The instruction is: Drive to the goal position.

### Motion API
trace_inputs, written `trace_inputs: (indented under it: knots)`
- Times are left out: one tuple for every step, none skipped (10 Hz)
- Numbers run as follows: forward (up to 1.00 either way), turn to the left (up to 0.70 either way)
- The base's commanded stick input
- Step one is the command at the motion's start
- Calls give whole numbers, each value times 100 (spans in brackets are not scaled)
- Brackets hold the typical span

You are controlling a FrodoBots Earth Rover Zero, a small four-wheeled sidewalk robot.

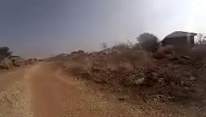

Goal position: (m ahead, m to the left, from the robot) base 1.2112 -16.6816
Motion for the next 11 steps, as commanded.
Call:
trace_inputs:
  knots:
    - [0,2]
    - [0,2]
    - [0,2]
    - [0,2]
    - [0,2]
    - [0,2]
    - [0,2]
    - [0,2]
    - [0,2]
    - [0,2]
    - [0,2]
